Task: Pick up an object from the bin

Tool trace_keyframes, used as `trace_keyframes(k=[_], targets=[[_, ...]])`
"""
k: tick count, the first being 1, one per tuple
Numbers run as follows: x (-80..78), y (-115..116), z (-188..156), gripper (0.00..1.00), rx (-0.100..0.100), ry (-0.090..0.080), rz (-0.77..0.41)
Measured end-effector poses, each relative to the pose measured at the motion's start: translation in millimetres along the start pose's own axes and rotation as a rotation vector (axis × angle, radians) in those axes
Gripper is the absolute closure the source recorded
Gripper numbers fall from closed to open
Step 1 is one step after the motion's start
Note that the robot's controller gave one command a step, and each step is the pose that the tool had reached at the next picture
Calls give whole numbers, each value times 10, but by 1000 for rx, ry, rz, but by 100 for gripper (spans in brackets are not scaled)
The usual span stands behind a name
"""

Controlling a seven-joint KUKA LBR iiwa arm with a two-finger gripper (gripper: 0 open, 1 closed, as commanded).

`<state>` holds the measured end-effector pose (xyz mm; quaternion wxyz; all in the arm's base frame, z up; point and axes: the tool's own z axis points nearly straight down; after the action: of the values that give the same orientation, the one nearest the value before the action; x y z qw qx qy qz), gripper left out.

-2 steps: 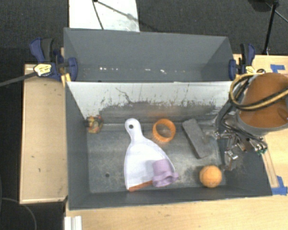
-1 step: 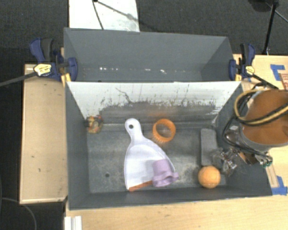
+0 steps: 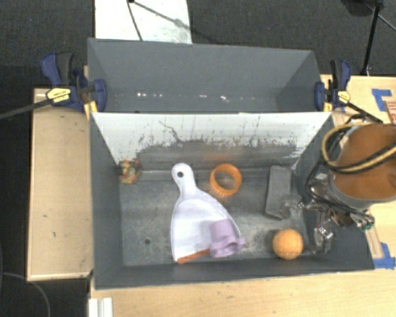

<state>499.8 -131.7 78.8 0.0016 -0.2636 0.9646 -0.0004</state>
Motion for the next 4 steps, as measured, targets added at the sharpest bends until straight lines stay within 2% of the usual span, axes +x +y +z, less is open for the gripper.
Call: trace_keyframes(k=[1,2,3,4], targets=[[0,0,0,0,0,0,-2],[70,152,24,0,0,0,-171],[18,283,57,0,5,-5,-235],[-111,630,4,100,-1,0,-470]])
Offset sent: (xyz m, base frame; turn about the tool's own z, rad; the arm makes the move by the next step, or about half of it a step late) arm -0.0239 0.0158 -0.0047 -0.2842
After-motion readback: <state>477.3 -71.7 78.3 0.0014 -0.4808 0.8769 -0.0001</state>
